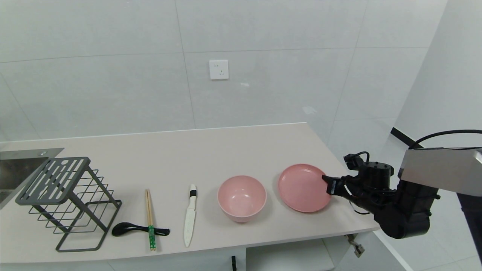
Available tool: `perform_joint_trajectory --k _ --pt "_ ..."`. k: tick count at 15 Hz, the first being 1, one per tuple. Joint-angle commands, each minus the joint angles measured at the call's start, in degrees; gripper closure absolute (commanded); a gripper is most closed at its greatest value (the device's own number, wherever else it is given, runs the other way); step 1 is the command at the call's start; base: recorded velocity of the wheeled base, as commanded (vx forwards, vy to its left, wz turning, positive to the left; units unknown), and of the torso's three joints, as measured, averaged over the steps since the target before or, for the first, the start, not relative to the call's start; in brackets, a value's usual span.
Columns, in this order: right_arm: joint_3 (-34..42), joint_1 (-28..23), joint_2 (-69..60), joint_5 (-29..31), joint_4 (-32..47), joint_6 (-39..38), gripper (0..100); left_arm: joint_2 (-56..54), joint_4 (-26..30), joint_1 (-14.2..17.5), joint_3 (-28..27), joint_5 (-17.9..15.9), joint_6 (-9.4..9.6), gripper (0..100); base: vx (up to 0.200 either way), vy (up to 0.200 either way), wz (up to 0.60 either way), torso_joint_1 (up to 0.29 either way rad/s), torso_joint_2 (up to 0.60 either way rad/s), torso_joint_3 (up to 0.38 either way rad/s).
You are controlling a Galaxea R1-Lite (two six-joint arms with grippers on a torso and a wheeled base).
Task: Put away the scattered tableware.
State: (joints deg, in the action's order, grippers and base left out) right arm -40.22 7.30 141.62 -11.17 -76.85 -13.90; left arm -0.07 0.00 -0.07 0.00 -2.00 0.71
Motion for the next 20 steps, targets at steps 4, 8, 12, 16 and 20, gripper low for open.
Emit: perform_joint_trajectory --k 4,8,12,16,20 --pt "1.1 0.3 -8.5 -0.2 -0.9 -10.6 100 0.1 0.0 0.0 0.0 0.0 0.08 0 0.000 0.000 0.00 0.000 0.00 0.000" --pt "6.9 0.5 -13.6 -0.1 -7.9 -13.1 100 0.1 0.0 0.0 0.0 -0.2 1.05 0 0.000 0.000 0.00 0.000 0.00 0.000" --pt "18.2 0.5 -18.0 -0.1 -13.2 -6.0 100 0.1 -0.1 0.0 0.0 -0.1 0.70 0 0.000 0.000 0.00 0.000 0.00 0.000" --pt "23.7 1.0 -28.9 0.4 -13.2 -0.5 100 0.1 -0.1 0.0 0.0 -1.1 -0.09 0 0.000 0.000 0.00 0.000 0.00 0.000" --pt "27.8 0.6 -36.7 0.6 -13.2 2.9 100 0.1 -4.0 0.0 0.0 -1.1 -0.18 0 0.000 0.000 0.00 0.000 0.00 0.000"
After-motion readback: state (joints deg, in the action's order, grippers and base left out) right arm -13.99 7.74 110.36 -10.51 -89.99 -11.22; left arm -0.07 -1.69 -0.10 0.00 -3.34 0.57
